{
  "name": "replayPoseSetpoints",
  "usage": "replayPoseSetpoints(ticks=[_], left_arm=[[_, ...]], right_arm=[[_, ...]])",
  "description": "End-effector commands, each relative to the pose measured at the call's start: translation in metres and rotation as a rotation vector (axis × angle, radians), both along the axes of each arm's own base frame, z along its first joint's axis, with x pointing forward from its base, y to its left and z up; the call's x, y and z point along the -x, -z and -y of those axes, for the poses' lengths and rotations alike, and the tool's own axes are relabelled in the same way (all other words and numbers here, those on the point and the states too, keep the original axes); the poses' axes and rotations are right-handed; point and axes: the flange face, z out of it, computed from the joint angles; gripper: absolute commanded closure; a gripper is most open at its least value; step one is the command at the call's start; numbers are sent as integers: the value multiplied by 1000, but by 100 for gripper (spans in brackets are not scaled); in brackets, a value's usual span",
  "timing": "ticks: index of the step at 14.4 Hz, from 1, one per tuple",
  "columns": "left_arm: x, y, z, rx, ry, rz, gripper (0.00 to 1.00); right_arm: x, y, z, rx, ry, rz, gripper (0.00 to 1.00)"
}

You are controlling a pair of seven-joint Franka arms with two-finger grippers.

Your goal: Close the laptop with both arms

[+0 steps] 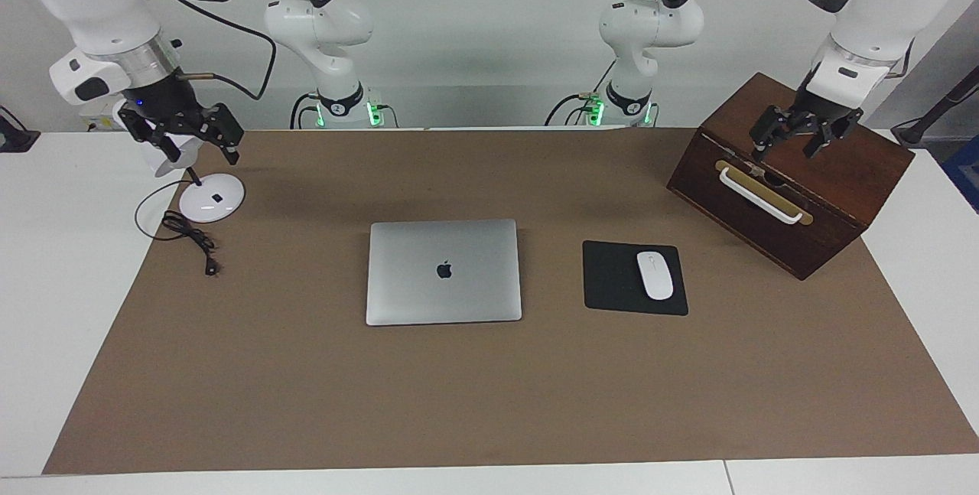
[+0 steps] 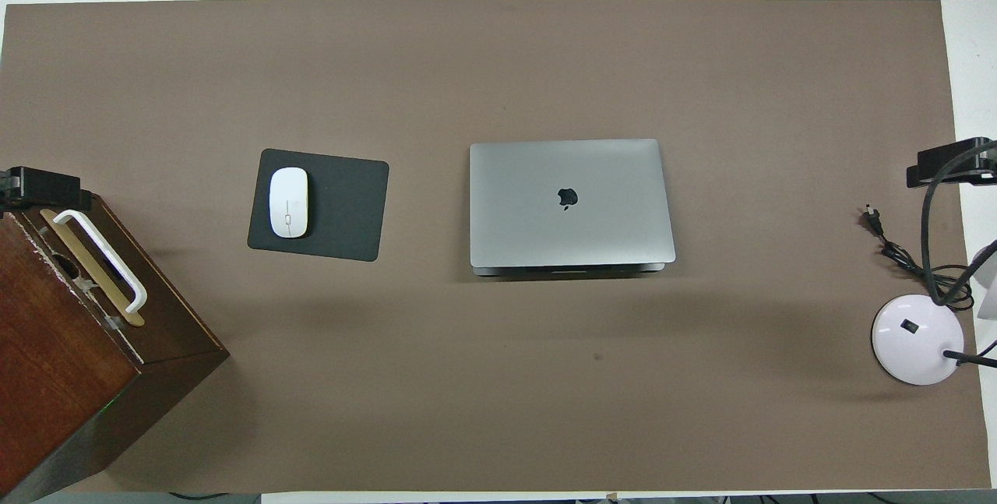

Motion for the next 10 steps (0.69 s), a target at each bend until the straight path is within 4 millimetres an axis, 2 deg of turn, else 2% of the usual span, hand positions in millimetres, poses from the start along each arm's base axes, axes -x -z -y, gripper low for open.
replayPoseSetpoints(ticks=[1, 10], left_arm=[[5, -15, 3, -11, -9, -12, 0], [6, -14, 4, -3, -9, -15, 0]], right_arm=[[5, -2, 4, 9, -18, -8, 0], [6, -1, 3, 10, -18, -8, 0]])
